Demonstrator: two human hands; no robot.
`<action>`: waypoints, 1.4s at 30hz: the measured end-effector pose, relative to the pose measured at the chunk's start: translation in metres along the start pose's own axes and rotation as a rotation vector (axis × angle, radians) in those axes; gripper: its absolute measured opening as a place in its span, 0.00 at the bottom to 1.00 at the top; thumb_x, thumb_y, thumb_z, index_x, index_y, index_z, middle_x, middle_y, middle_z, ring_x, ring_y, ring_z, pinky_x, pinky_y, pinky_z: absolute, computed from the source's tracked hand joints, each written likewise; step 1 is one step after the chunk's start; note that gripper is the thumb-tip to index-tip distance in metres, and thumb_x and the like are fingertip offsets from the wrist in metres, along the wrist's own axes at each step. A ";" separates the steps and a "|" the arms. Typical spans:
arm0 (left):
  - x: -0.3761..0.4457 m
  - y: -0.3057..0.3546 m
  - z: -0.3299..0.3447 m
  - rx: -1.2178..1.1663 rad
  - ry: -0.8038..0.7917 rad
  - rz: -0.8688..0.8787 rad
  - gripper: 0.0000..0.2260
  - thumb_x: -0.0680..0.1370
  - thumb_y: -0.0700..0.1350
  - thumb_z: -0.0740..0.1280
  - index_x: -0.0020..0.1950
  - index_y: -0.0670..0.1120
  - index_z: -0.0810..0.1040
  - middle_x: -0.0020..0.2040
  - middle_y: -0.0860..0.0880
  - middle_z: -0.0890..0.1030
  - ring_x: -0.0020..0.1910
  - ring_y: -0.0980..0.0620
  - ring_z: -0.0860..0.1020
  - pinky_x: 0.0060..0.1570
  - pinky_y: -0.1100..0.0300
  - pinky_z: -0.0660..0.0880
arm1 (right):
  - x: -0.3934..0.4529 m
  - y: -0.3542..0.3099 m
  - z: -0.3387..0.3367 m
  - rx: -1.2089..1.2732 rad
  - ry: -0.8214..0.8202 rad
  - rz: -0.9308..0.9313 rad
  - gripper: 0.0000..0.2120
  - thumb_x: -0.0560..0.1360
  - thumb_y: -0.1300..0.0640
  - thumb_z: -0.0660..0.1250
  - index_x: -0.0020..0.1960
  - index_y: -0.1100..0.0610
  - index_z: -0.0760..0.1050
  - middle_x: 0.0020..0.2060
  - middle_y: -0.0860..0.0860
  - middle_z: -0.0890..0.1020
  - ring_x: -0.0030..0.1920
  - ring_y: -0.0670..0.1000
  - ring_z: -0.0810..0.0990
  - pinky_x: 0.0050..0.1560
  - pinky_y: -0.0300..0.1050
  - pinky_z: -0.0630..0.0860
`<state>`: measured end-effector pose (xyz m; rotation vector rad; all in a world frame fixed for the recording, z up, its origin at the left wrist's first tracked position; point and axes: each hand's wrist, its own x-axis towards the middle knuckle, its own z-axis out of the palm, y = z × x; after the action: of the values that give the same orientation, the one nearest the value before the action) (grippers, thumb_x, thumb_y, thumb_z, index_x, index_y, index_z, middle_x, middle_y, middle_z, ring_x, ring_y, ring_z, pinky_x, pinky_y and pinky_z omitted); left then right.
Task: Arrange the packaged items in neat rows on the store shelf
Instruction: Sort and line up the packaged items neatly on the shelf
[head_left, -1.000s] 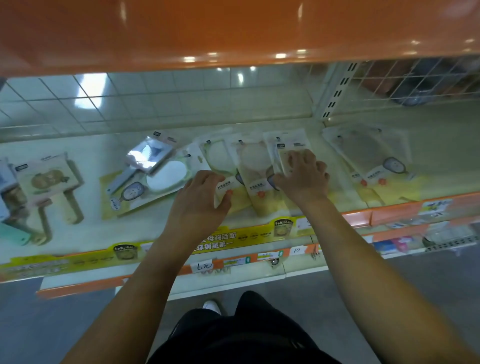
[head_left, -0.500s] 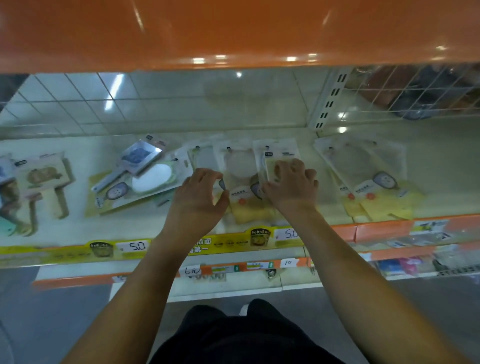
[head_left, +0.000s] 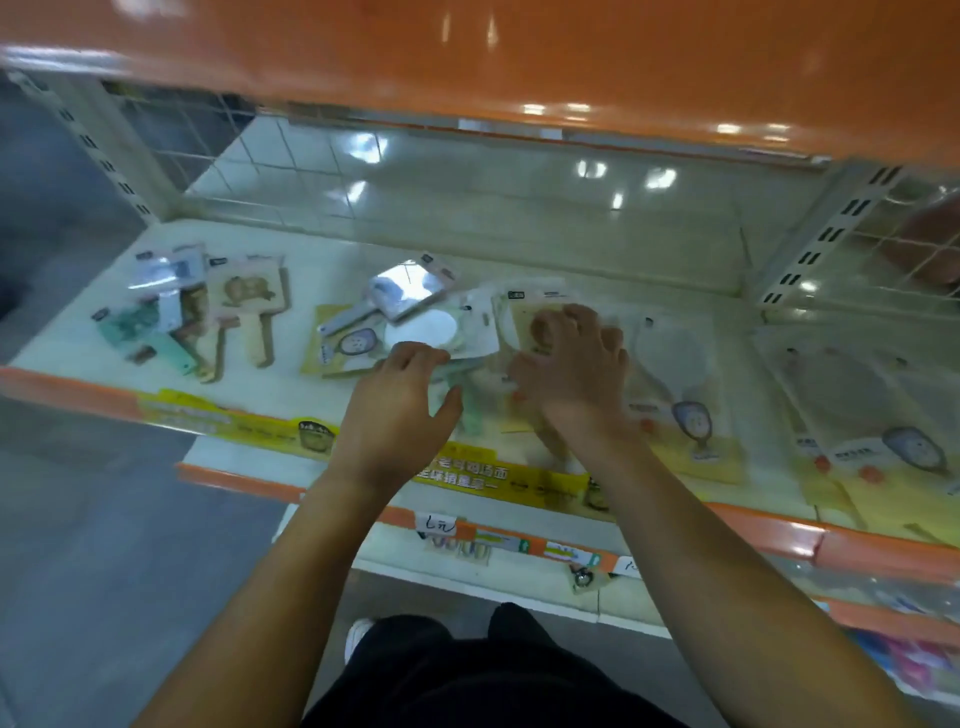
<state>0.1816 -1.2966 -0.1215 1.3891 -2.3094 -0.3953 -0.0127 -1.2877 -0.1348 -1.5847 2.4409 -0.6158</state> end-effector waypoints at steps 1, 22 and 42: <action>-0.003 -0.011 -0.005 0.008 0.005 -0.028 0.20 0.75 0.53 0.63 0.62 0.43 0.76 0.59 0.44 0.77 0.56 0.42 0.77 0.51 0.48 0.77 | 0.000 -0.014 0.005 0.003 -0.009 -0.023 0.22 0.70 0.43 0.65 0.61 0.49 0.73 0.66 0.50 0.68 0.61 0.61 0.66 0.57 0.52 0.64; -0.039 -0.263 -0.120 -0.001 0.097 -0.170 0.18 0.75 0.52 0.64 0.59 0.42 0.78 0.56 0.44 0.78 0.50 0.41 0.79 0.47 0.47 0.78 | -0.024 -0.278 0.134 -0.004 -0.073 -0.252 0.23 0.71 0.42 0.67 0.63 0.49 0.73 0.66 0.49 0.68 0.65 0.60 0.64 0.64 0.54 0.64; -0.072 -0.325 -0.169 0.025 0.173 -0.424 0.18 0.77 0.52 0.65 0.64 0.46 0.75 0.63 0.49 0.75 0.58 0.46 0.77 0.53 0.49 0.75 | -0.017 -0.384 0.179 0.022 -0.203 -0.505 0.24 0.71 0.43 0.66 0.65 0.48 0.74 0.68 0.48 0.69 0.64 0.58 0.66 0.63 0.55 0.68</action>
<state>0.5431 -1.3877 -0.1321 1.8500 -1.8821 -0.3528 0.3782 -1.4520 -0.1340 -2.1521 1.8880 -0.5126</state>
